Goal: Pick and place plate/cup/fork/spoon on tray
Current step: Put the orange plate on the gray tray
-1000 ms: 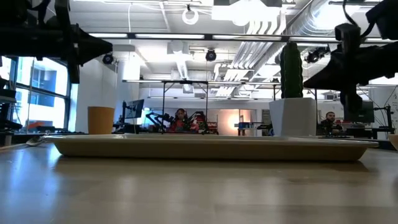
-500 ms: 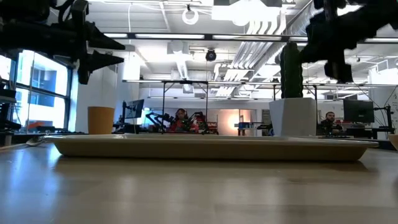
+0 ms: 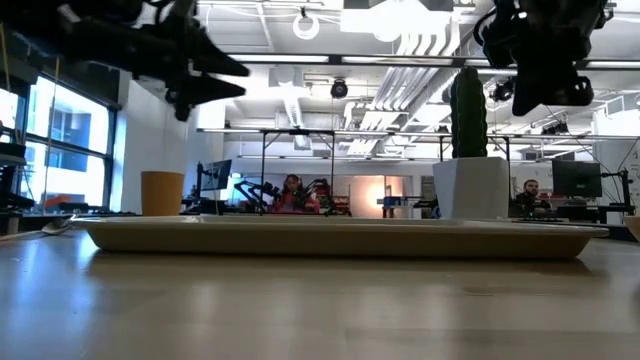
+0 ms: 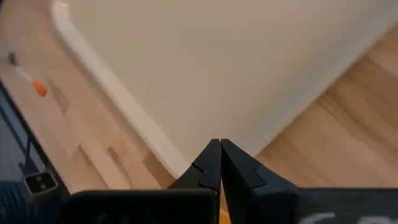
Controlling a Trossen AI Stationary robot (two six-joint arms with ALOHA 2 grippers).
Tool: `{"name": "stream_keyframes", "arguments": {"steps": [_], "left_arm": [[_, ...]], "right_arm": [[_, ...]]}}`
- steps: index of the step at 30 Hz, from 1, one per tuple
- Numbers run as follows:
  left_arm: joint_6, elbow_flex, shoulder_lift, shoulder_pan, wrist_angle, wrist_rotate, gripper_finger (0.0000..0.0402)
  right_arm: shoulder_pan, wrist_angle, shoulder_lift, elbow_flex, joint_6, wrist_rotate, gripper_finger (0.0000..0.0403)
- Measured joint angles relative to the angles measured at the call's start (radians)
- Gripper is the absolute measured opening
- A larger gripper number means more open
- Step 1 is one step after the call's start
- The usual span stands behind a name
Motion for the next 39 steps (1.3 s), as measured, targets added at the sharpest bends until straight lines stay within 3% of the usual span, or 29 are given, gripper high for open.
{"name": "stream_keyframes", "arguments": {"steps": [5, 11, 14, 21, 26, 33, 39], "left_arm": [[-0.028, 0.142, 0.220, -0.053, 0.008, 0.000, 0.0159], [-0.052, 0.284, 0.467, -0.113, 0.127, 0.000, 0.0159], [-0.057, 0.362, 0.596, -0.145, 0.189, 0.000, 0.0159], [-0.030, 0.635, 0.902, -0.189, 0.236, -0.035, 0.0159], [-0.076, 0.881, 1.115, -0.221, 0.239, -0.038, 0.0158], [0.011, 1.188, 1.330, -0.286, 0.167, -0.037, 0.0158], [0.061, 1.452, 1.485, -0.325, -0.049, -0.073, 0.0158]], "right_arm": [[0.024, -0.049, 0.031, 0.015, 0.072, -0.050, 0.0000], [0.138, -0.075, 0.034, 0.015, 0.205, -0.090, 0.0000], [0.190, -0.116, 0.034, 0.015, 0.191, -0.100, 0.0000], [0.248, -0.181, 0.034, 0.015, 0.080, -0.252, 0.0000], [0.290, -0.255, 0.032, 0.015, 0.014, -0.242, 0.0000], [0.345, -0.272, 0.031, 0.015, -0.092, -0.253, 0.0005], [0.405, -0.272, 0.031, 0.015, -0.045, -0.218, 0.0058]]}}
